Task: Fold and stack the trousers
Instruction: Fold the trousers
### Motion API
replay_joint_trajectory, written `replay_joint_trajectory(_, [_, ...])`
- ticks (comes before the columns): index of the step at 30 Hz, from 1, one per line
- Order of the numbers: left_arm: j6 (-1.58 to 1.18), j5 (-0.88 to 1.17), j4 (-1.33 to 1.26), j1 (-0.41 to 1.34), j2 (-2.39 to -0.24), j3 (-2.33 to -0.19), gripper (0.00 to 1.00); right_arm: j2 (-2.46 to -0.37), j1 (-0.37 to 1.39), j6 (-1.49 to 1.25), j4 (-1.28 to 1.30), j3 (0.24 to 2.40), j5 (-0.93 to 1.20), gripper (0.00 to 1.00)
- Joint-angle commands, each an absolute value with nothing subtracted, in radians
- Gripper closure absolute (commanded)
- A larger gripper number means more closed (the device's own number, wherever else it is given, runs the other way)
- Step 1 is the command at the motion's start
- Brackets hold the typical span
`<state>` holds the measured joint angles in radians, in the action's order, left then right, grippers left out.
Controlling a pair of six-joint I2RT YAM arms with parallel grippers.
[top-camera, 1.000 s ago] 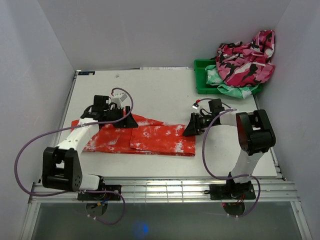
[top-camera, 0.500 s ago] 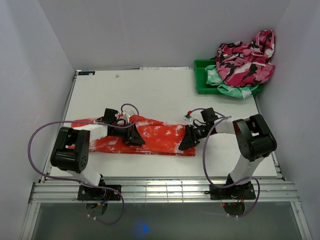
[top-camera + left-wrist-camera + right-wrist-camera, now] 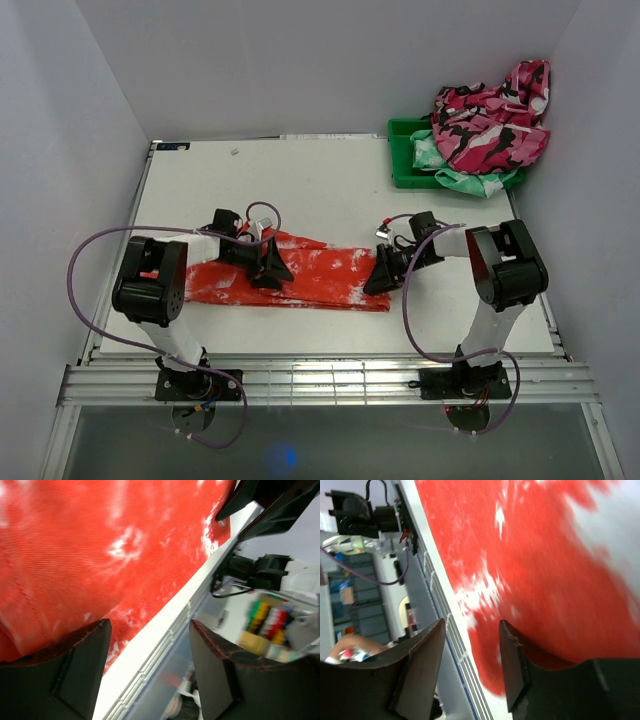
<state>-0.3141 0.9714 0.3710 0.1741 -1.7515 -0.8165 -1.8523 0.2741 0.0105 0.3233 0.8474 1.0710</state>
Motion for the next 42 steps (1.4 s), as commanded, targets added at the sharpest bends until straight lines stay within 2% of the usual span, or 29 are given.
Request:
replay_joint_trajectory(1, [-0.148,0.919,0.412,0.161,-1.559,-0.915,0.24,-1.723,0.197,0.118,0.429,0.888,0.985,0.46])
replay_joint_trajectory(3, [-0.088,0.869,0.478,0.15,-1.481,-0.945,0.19,-1.61,0.142,0.114,0.44,0.893,0.98,0.38])
replay_joint_trajectory(5, [-0.074,0.83,0.492,0.069,-1.378,-0.959,0.07,-1.534,0.083,0.091,0.44,0.887,0.931,0.31])
replay_joint_trajectory(7, [-0.068,0.866,0.503,-0.085,-1.336,-0.957,0.02,-1.508,0.055,0.08,0.44,0.853,0.908,0.24])
replay_joint_trajectory(12, [-0.055,0.902,0.537,-0.32,-1.312,-0.968,0.02,-1.537,0.044,0.031,0.371,0.753,0.816,0.24])
replay_joint_trajectory(17, [0.046,0.934,0.606,-0.544,-1.39,-1.023,0.02,-1.644,0.043,0.014,0.215,0.724,0.779,0.28])
replay_joint_trajectory(22, [0.164,0.92,0.687,-0.705,-1.534,-1.104,0.04,-1.738,0.06,-0.057,0.114,0.718,0.79,0.37])
replay_joint_trajectory(29, [0.21,0.807,0.712,-0.784,-1.654,-1.166,0.1,-1.816,0.182,-0.077,0.067,0.712,0.756,0.43])
replay_joint_trajectory(32, [0.25,0.756,0.716,-0.795,-1.678,-1.157,0.1,-1.825,0.187,-0.086,0.061,0.71,0.739,0.53])
replay_joint_trajectory(33, [0.273,0.747,0.715,-0.798,-1.684,-1.155,0.1,-1.822,0.186,-0.078,0.069,0.713,0.736,0.63])
replay_joint_trajectory(38, [0.331,0.709,0.704,-0.822,-1.718,-1.149,0.13,-1.754,0.117,-0.008,0.191,0.733,0.73,0.91])
replay_joint_trajectory(42, [0.388,0.751,0.71,-0.827,-1.7,-1.138,0.14,-1.672,0.006,0.138,0.332,0.773,0.721,0.92])
